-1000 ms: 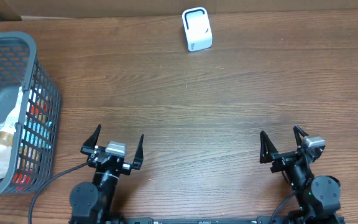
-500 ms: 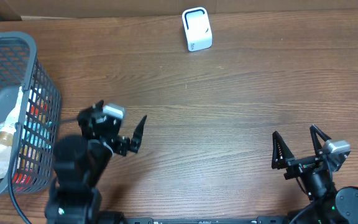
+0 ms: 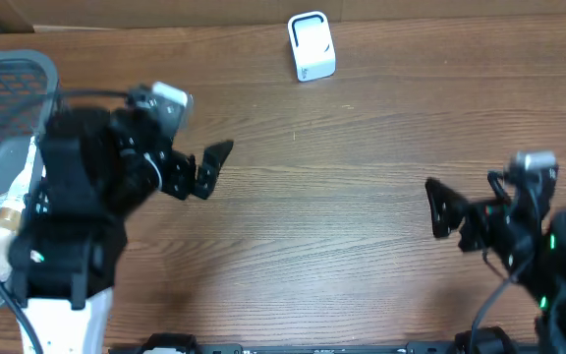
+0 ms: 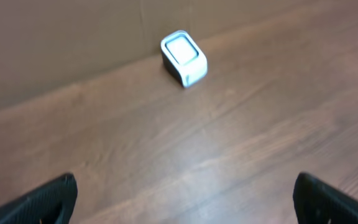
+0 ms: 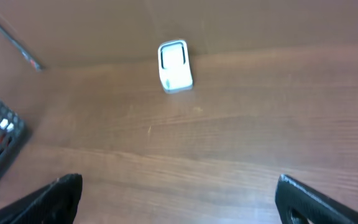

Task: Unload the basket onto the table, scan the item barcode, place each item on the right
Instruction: 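Raise the left gripper and reach it into the grey basket, then grasp the mint-green wrapped packet in the basket with the left gripper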

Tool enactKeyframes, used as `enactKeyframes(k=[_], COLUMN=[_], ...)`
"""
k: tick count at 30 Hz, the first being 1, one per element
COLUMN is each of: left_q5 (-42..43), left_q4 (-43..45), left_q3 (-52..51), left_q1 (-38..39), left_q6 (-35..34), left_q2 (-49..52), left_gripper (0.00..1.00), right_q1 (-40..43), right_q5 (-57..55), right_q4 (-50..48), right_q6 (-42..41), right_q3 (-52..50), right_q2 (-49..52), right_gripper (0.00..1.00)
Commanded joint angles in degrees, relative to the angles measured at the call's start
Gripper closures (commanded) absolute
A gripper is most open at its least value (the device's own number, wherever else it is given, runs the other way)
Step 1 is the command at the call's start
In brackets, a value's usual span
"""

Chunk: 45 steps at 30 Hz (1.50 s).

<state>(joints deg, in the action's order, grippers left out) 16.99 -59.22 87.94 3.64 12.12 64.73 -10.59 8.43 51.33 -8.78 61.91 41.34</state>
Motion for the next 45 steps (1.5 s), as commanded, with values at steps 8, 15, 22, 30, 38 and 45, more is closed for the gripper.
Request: enactKeyframes(k=[8, 15, 22, 30, 38, 45], left_q5=[1.4, -0.5, -20.2, -14.8, -14.6, -13.4], left_q4=[-12.7, -12.1, -13.1, -15.7, -14.7, -14.4], left_q3=[22.4, 22.6, 23.2, 23.1, 23.1, 22.6], left_q1=[-0.2, -0.4, -12.5, -44.6, -49.8, -50.1], left_q6=[-0.6, -0.9, -21.9, -36.1, -38.7, -38.7], left_q2=[11.4, 11.5, 12.0, 20.9, 33.6, 45.2], left_gripper=[0.01, 0.00, 0.00, 0.00, 0.00, 0.00], right_q1=[-0.3, -0.3, -0.3, -0.3, -0.3, -0.3], right_q5=[4.0, 9.9, 9.9, 9.9, 9.7, 9.7], right_q4=[8.4, 8.4, 8.4, 9.3, 12.5, 13.6], right_q6=[-0.3, -0.2, -0.2, -0.2, -0.2, -0.2], right_q3=[17.0, 17.0, 17.0, 17.0, 16.9, 16.9], right_q2=[22.8, 28.7, 28.9, 28.9, 28.9, 28.9], right_gripper=[0.00, 0.00, 0.00, 0.00, 0.00, 0.00])
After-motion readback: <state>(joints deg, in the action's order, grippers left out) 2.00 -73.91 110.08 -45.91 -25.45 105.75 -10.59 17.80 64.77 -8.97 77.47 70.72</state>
